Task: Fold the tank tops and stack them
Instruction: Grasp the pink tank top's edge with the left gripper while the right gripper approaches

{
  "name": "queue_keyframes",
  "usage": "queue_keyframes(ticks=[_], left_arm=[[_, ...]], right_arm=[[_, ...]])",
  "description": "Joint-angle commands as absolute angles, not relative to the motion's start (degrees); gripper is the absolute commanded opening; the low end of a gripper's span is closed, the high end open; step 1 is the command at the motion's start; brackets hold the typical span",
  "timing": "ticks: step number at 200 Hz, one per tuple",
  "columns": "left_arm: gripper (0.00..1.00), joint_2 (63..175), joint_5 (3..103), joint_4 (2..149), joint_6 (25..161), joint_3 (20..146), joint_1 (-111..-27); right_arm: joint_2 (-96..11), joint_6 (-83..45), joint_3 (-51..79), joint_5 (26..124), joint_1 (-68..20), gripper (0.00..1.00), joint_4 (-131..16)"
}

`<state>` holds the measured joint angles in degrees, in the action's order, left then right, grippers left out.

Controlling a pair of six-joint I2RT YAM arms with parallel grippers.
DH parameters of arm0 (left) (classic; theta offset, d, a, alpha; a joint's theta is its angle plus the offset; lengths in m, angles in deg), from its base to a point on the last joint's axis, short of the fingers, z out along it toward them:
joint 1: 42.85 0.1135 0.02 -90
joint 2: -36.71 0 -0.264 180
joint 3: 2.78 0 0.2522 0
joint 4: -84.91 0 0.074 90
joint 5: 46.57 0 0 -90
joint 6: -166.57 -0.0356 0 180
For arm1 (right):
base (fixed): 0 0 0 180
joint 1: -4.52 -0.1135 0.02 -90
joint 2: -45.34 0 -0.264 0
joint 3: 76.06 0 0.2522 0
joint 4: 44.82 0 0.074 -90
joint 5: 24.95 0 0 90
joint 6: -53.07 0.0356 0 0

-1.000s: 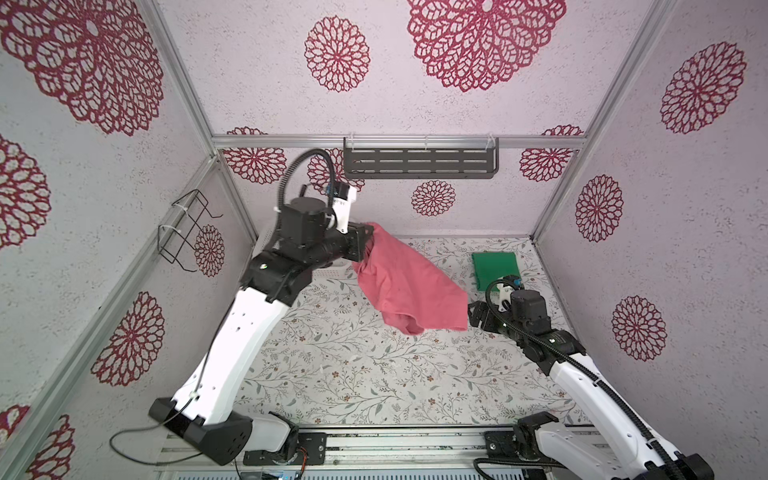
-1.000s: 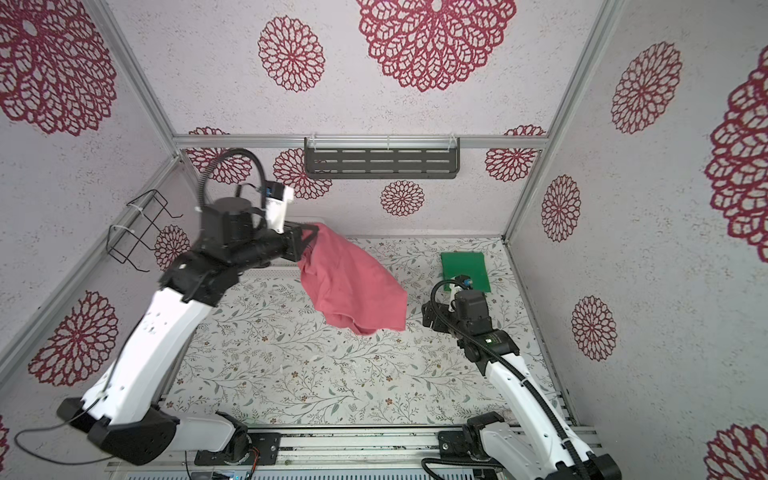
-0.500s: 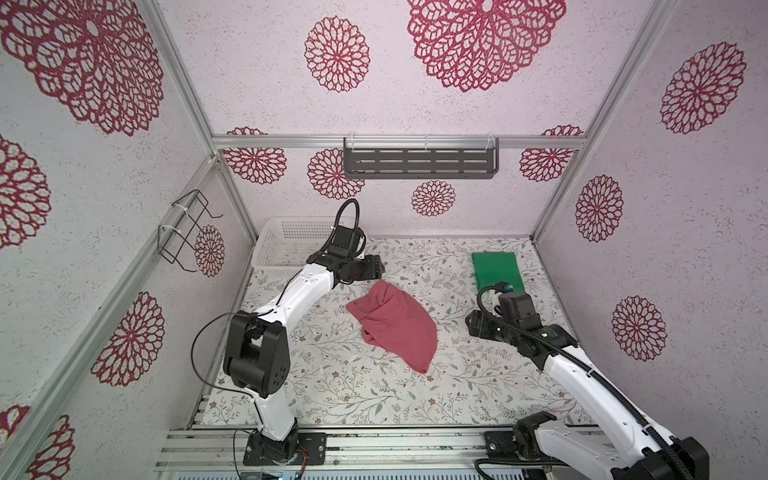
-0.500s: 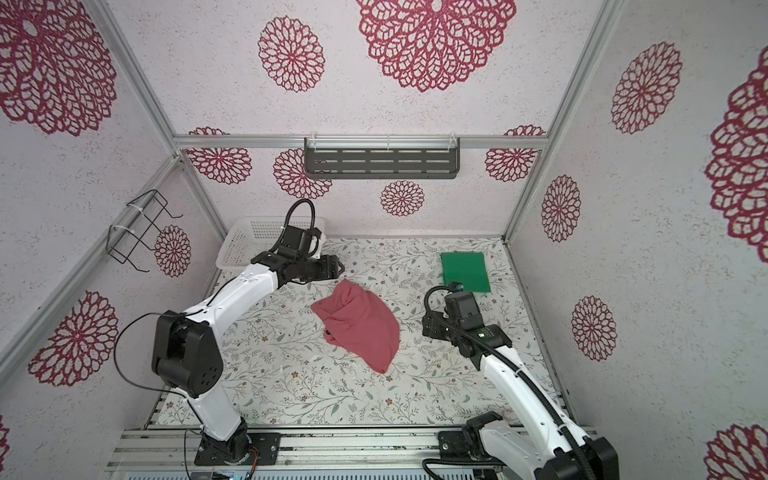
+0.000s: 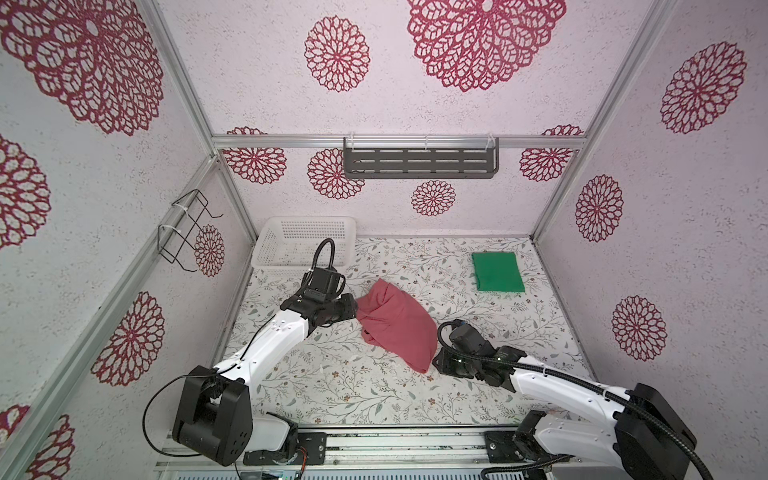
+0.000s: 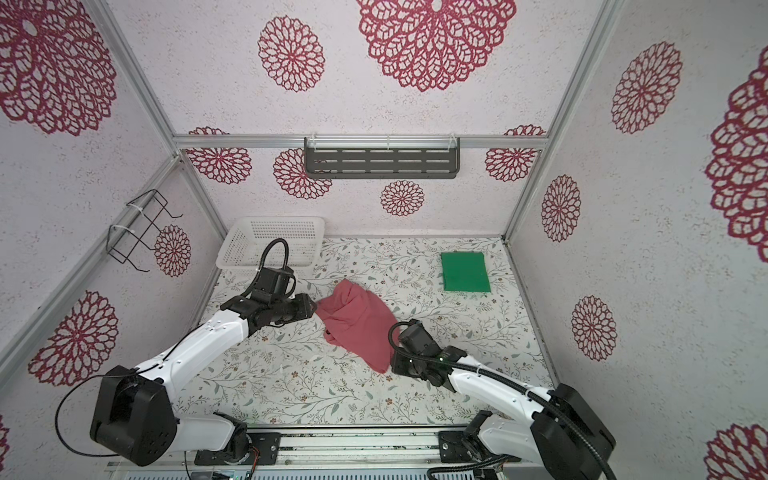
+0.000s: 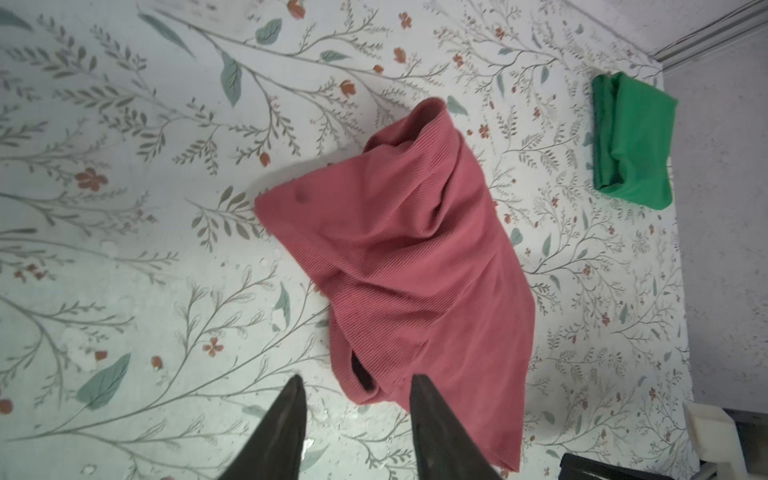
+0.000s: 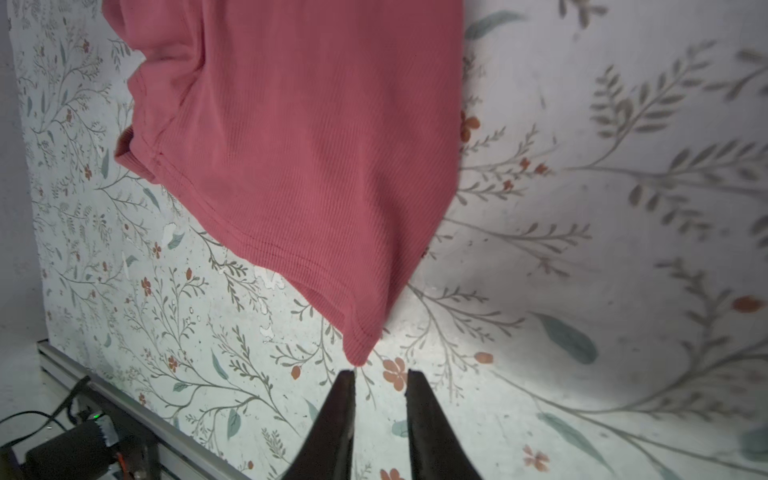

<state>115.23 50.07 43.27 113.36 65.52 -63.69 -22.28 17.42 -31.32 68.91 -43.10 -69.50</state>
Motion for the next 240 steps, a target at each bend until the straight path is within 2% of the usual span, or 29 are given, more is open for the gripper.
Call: queue_keyframes(ticks=[1,20,46,57,98,153,181,209,225,240], left_arm=[[0.44,112.0,48.8,47.3,116.3,65.1,-63.1],[0.44,111.5,48.5,45.7,115.8,64.3,-62.8],[0.44,110.2,48.6,46.2,116.2,62.4,-62.7],[0.44,109.8,48.6,46.5,116.6,61.6,-62.7],[0.44,109.9,49.3,46.4,116.6,59.4,-62.6],[0.43,111.1,52.9,51.9,120.9,54.9,-62.8],[0.4,112.6,52.9,53.9,122.9,55.1,-64.0],[0.39,115.8,46.5,45.6,119.3,62.4,-70.3],[0.38,119.1,45.1,42.1,117.6,67.3,-74.6],[0.38,123.6,44.7,39.1,116.6,72.1,-78.9]], right_arm=[[-24.7,26.3,-30.8,67.6,-45.8,0.41,-60.6],[-27.4,28.3,-31.6,67.5,-46.4,0.48,-58.4],[-30.5,30.0,-32.9,67.1,-46.8,0.47,-56.5],[-31.4,29.3,-32.4,66.6,-46.7,0.41,-58.1],[-26.5,24.1,-30.9,62.8,-43.6,0.0,-71.1],[-13.5,16.4,-32.6,63.6,-31.4,0.0,-83.2],[-15.0,13.6,-32.4,65.9,-30.6,0.0,-82.9],[-17.6,12.4,-32.7,68.6,-30.9,0.0,-80.0],[-18.8,12.0,-32.5,69.2,-31.2,0.06,-78.8],[-19.7,11.4,-32.1,69.6,-31.2,0.25,-78.6]])
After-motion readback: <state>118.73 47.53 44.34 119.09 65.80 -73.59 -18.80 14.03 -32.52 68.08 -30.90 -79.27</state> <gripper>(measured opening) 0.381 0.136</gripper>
